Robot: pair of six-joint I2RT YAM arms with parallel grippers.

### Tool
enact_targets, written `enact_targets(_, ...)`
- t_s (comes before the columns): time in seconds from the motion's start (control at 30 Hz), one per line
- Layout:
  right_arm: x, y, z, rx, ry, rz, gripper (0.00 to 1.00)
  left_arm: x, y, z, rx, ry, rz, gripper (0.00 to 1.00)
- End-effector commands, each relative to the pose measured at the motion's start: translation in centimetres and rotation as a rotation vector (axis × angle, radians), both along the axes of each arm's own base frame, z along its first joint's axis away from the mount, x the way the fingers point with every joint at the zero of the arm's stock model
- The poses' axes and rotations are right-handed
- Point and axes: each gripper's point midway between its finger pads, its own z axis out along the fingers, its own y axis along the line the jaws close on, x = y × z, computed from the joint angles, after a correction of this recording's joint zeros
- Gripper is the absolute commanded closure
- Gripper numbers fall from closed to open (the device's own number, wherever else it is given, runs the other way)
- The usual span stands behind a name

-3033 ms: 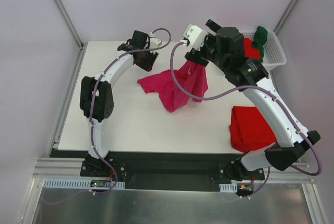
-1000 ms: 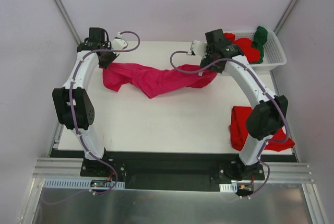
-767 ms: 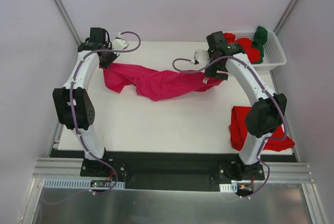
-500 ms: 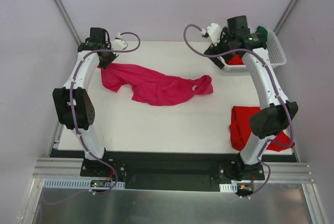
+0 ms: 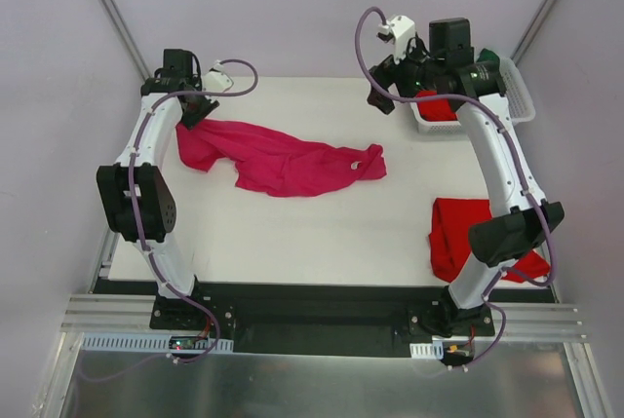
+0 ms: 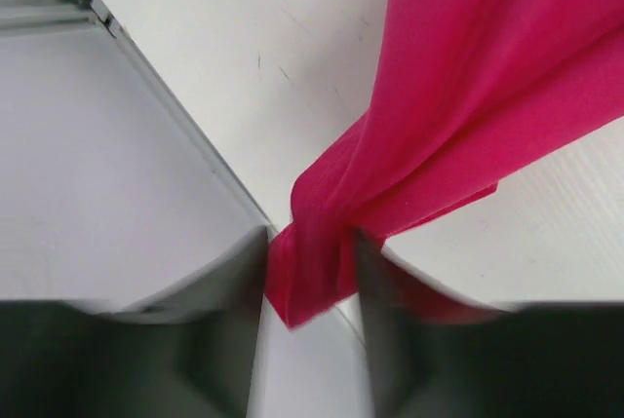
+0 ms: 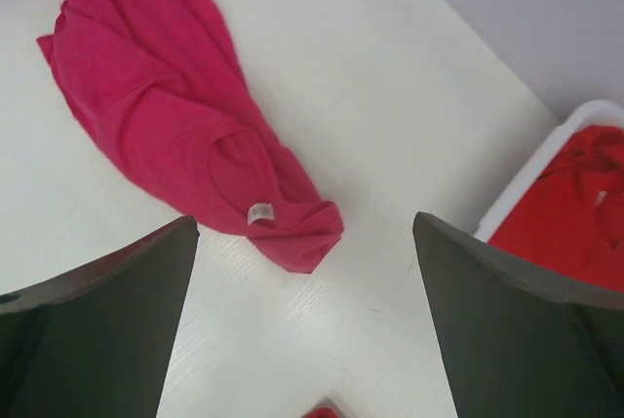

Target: Fold and stack the t-shirts

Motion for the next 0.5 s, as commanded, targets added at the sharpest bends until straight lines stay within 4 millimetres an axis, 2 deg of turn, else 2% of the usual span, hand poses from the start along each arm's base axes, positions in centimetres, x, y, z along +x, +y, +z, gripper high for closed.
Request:
enact_targets(0.0,-0.5,1.4,-4.2,0.041,0.143,0.072,0.04,0.0,1.1,3.2,0.034,-0.064,0.036,0.03)
enact_targets(0.07,-0.7,2.2,-4.7,0.06,0.182,0.108,0.04,-0.3,0.5,2.9,0.03,-0.048,0.026,0.01)
enact_targets(0.1,-0.3,2.7,-6.0,0.063,0.222,0.12,0.04,-0.3,0.4,2.9,0.026,-0.048,0.029,0.01)
enact_targets(0.13,-0.3,3.4,-5.8,0.082,0.231,0.144,0.04,-0.3,0.4,3.1,0.019,-0.048,0.033,0.01)
enact_targets(0.2,-0.1,4.2,-7.5,0.071,0.269,0.17,0.04,-0.3,-2.2,3.4,-0.041,-0.054,0.005,0.01)
enact_targets(0.3,-0.3,5.7,-9.7,0.041,0.283,0.243,0.04,-0.1,-4.9,5.6,-0.212,-0.1,-0.003,0.01)
enact_targets(0.4,-0.1,7.2,-11.1,0.033,0.279,0.297,0.04,0.1,-6.2,7.5,-0.29,-0.139,0.034,0.01)
enact_targets(0.47,-0.4,8.3,-13.6,-0.012,0.295,0.348,0.03,0.3,-6.3,8.6,-0.305,-0.165,0.063,0.01)
